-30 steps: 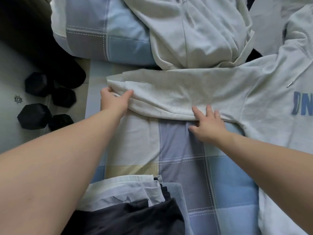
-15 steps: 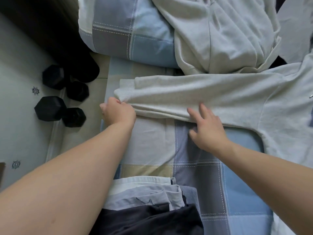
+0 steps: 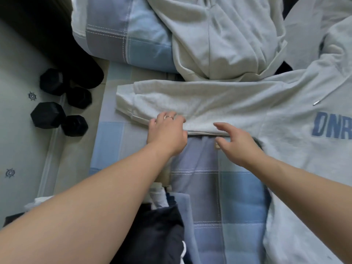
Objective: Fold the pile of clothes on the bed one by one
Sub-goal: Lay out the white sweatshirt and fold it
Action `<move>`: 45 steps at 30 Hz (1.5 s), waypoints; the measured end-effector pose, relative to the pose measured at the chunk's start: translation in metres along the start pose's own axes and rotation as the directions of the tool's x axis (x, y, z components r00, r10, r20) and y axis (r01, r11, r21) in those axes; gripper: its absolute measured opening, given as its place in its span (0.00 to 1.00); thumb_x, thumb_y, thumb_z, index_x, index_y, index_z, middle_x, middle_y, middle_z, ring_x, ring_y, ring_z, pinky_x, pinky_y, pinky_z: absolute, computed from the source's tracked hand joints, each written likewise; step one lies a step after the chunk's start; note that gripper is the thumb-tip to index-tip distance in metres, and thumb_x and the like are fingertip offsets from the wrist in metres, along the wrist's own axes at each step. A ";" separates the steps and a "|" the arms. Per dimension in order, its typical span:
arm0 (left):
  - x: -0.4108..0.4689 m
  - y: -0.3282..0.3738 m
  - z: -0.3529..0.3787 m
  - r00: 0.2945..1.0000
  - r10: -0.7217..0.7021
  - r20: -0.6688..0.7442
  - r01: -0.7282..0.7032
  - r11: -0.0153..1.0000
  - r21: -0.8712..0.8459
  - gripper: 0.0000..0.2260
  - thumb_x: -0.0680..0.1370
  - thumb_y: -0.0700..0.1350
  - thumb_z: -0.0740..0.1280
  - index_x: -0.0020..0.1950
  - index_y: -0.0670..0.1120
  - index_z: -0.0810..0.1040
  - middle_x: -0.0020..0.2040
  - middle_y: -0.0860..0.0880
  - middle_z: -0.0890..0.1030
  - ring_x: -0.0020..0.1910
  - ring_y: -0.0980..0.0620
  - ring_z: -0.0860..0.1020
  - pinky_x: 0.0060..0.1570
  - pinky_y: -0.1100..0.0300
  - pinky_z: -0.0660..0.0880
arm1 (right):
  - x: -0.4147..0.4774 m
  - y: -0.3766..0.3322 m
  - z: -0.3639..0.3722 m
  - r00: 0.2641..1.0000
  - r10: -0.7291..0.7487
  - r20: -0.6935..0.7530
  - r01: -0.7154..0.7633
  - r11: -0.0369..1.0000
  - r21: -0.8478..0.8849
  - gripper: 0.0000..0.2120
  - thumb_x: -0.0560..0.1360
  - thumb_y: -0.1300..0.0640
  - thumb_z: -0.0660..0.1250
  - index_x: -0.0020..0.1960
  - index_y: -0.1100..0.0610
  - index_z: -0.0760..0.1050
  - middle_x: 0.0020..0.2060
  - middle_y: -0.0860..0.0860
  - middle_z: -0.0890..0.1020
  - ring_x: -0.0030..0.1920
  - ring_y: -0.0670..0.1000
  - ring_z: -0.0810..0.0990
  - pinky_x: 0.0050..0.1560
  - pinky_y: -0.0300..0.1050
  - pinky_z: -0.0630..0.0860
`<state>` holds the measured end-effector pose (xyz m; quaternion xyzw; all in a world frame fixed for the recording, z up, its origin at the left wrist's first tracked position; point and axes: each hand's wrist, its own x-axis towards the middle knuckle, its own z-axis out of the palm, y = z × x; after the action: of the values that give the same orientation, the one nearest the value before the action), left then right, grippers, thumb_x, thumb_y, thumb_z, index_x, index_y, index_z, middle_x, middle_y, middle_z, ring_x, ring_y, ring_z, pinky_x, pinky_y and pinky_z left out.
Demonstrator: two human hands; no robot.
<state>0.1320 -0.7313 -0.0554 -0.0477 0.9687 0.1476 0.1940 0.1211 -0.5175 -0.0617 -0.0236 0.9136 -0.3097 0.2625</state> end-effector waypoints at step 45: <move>-0.015 0.788 0.291 0.906 -0.382 0.184 0.379 0.537 -0.754 0.23 0.73 0.51 0.74 0.60 0.47 0.67 0.56 0.47 0.74 0.56 0.46 0.77 0.54 0.54 0.73 | -0.192 0.688 -0.439 0.844 0.534 -0.052 -0.443 0.748 0.495 0.09 0.79 0.53 0.62 0.43 0.56 0.71 0.39 0.49 0.75 0.39 0.50 0.71 0.37 0.44 0.65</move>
<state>0.1331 0.1080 -0.0946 -0.3356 0.7756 0.5034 0.1799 0.1520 0.3207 -0.0759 0.3105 0.8067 -0.4399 0.2435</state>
